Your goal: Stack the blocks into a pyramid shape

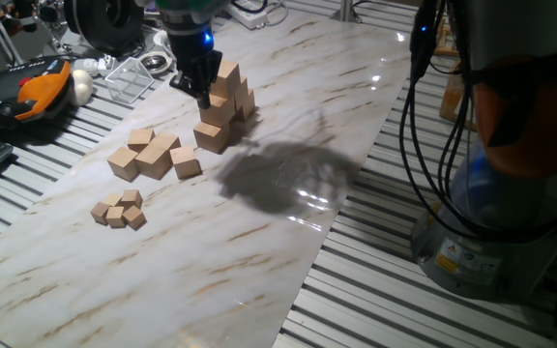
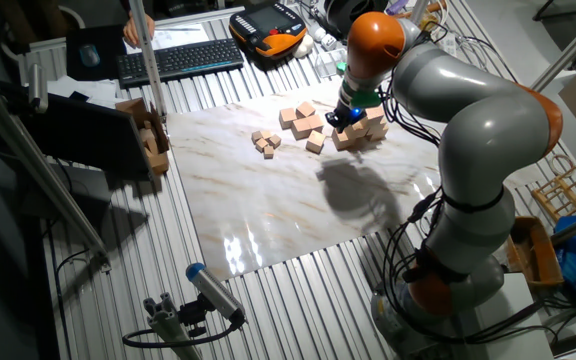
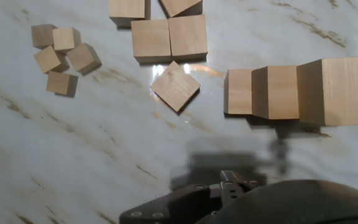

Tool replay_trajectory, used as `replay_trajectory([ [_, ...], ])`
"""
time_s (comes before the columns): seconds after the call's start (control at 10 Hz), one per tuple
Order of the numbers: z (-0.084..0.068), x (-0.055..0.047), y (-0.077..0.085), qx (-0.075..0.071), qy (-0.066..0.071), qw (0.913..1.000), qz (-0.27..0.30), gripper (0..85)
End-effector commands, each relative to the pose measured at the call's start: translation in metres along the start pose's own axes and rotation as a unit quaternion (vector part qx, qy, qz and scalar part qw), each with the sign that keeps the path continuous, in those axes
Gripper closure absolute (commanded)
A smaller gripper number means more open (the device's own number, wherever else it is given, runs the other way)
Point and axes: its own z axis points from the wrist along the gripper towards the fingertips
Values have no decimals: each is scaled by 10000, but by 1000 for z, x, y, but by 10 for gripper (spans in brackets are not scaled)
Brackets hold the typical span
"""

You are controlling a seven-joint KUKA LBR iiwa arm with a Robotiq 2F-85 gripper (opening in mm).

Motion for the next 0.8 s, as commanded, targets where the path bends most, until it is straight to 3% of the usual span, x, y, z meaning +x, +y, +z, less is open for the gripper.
replay_trajectory([
  [0.0,0,0,0,-16,9,10000,28,850],
  [0.7,17,-6,10,-92,25,9999,136,850],
])
